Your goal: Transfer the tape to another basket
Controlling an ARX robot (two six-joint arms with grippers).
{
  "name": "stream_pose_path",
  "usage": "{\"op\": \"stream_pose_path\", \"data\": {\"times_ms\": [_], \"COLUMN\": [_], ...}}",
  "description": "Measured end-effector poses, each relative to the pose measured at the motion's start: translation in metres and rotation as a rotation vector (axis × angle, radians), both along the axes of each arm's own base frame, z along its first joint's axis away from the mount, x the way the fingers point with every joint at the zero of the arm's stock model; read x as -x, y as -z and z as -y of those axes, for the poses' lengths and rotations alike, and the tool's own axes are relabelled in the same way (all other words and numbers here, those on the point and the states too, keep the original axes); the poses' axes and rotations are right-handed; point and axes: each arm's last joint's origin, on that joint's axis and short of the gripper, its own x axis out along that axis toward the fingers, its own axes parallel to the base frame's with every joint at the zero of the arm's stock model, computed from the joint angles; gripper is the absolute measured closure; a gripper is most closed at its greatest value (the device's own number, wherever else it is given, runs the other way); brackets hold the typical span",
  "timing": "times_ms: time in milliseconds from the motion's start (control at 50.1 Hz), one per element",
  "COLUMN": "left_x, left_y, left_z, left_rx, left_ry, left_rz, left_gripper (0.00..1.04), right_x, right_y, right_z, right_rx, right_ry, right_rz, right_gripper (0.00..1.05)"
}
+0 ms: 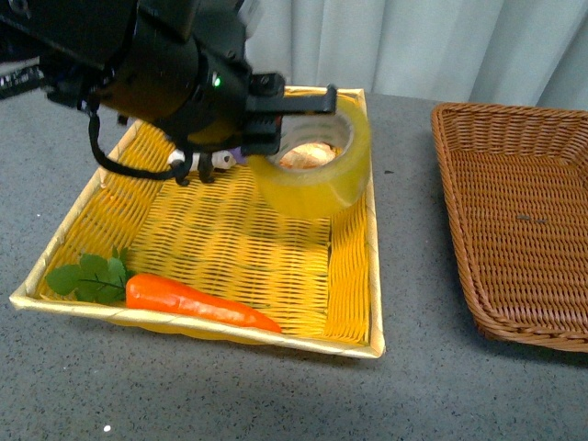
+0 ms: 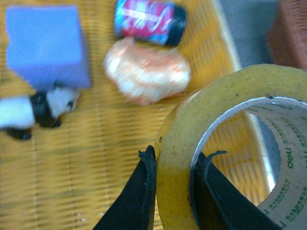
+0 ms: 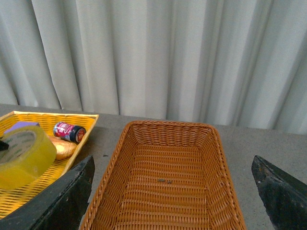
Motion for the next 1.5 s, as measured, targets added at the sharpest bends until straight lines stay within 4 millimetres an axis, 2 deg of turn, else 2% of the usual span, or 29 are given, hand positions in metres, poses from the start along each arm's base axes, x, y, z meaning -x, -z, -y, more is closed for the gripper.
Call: {"op": "stream_pose_path", "data": {"times_ms": [100,220,399,499,619,1378,1498], "left_x": [0.002,0.006,0.005,0.006,0.009,0.007,0.006], "left_y": [-0.025,-0.038,-0.043,-0.037,-0.034,-0.041,-0.041], "left_z": [0.019,0.042,0.073,0.091,0.103,0.106,0.106], "left_rx": [-0.037,-0.085,-0.137,-0.164,-0.166,-0.152,-0.153], "left_ry": [0.199,0.385,0.547,0.620,0.659,0.650,0.649], "left_rz": [0.103,0.161,0.227,0.225,0.224,0.267,0.267], "left_gripper": [0.88,0.88,0.88,0.88,0.88,0.88,0.88], "right_x": [0.000,0.000,0.000,0.000,0.000,0.000,-0.010], "right_y": [0.000,0.000,0.000,0.000,0.000,0.000,-0.005], "right_z": [0.000,0.000,0.000,0.000,0.000,0.000,0.004], "right_rx": [0.000,0.000,0.000,0.000,0.000,0.000,0.192], "right_ry": [0.000,0.000,0.000,0.000,0.000,0.001,0.296], "right_rz": [0.000,0.000,0.000,0.000,0.000,-0.001,-0.240], "right_gripper": [0.09,0.09,0.09,0.09,0.09,0.09,0.09]}}
